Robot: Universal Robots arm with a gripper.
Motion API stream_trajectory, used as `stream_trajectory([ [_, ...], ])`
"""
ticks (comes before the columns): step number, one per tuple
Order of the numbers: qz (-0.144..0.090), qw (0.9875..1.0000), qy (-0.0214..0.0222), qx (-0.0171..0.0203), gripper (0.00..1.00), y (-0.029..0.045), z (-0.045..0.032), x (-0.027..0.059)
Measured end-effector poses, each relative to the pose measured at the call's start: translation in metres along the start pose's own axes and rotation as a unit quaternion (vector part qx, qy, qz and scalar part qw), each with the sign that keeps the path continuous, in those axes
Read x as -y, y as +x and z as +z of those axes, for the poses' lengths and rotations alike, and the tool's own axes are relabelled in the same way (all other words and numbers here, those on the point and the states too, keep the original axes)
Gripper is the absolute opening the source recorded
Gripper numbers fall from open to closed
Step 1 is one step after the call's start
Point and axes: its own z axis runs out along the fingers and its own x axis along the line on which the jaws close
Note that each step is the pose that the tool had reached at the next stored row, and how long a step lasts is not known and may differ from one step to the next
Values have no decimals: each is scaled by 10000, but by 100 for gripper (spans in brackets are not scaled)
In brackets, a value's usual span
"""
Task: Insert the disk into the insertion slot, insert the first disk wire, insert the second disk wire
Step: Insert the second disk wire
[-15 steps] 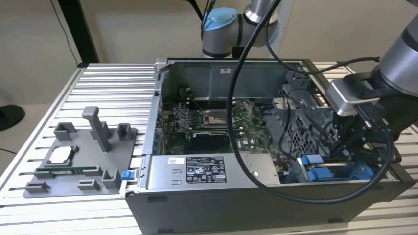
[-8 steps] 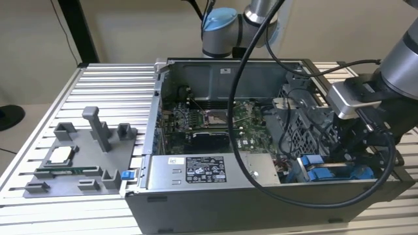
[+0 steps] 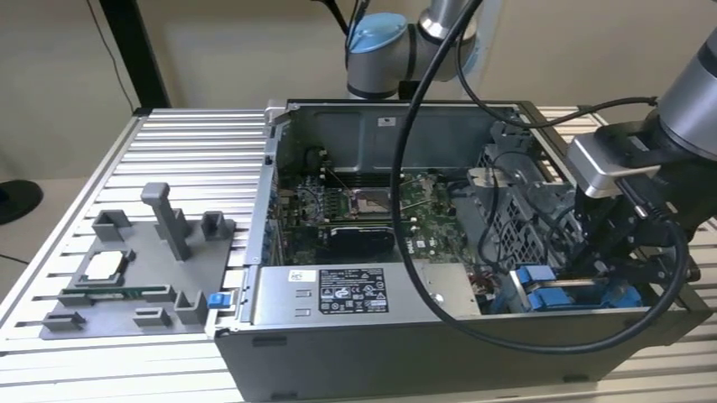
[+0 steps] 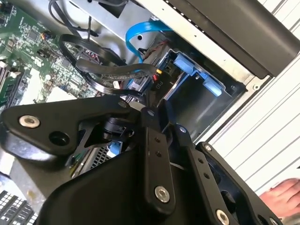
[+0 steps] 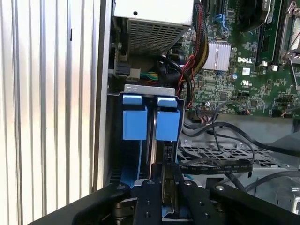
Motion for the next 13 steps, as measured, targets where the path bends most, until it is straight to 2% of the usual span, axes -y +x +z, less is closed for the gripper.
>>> stream_trajectory([
  [13,0,10000,0,0,100,0,1,0],
])
